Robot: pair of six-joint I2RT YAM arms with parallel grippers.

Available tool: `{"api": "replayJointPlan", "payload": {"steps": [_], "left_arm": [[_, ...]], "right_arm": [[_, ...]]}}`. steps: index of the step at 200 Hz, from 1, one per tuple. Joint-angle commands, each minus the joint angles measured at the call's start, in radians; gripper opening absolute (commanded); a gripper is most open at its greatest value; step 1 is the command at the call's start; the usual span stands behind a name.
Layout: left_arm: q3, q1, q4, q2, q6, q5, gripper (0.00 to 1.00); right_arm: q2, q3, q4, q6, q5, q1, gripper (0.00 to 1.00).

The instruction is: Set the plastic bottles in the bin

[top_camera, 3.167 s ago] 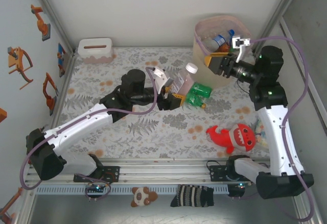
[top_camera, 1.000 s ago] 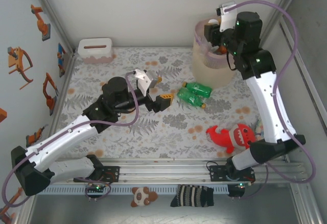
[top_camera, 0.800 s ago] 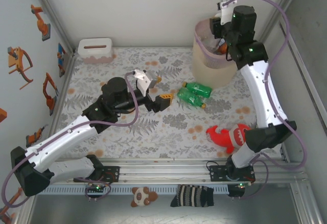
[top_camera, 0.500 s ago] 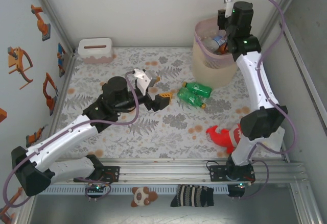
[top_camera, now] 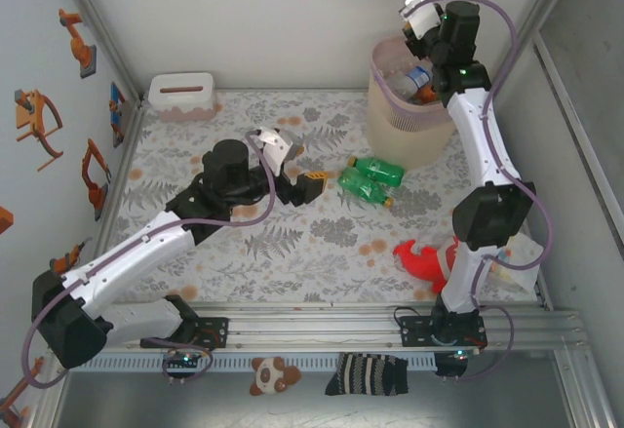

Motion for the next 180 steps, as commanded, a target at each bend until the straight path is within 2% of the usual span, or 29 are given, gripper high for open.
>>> {"api": "replayJointPlan", "payload": {"steps": [1,33,79,91,102,112,123,145,180], "left_arm": [[0.009,0.017,0.028,0.015,-0.026,0.049,0.89],[0.010,0.024,0.040,0.030,-0.038,0.061,0.89],[0.011,0.027,0.050,0.038,-0.052,0.066,0.88],[0.009,0.027,0.048,0.035,-0.053,0.063,0.88],[0.006,0.026,0.048,0.031,-0.054,0.060,0.88],[0.003,0.027,0.050,0.029,-0.057,0.056,0.88],[0.002,0.026,0.052,0.026,-0.059,0.057,0.88],[0.003,0.029,0.059,0.029,-0.065,0.071,0.88],[0.005,0.028,0.063,0.027,-0.072,0.081,0.88]], "right_arm": [[0.006,-0.010,-0.023,-0.233,-0.054,-0.012,0.29],[0.038,-0.018,-0.056,-0.379,-0.013,-0.014,0.29],[0.074,-0.047,-0.075,-0.523,-0.033,-0.016,0.33],[0.079,-0.048,-0.096,-0.541,-0.043,-0.016,0.37],[0.076,-0.054,-0.107,-0.542,-0.051,-0.016,0.44],[0.063,-0.069,-0.102,-0.537,-0.058,-0.016,0.54],[0.038,-0.101,-0.067,-0.522,-0.070,-0.014,0.60],[-0.017,-0.162,-0.007,-0.470,-0.096,-0.016,0.65],[-0.092,-0.199,0.024,-0.349,-0.137,-0.021,0.68]]}}
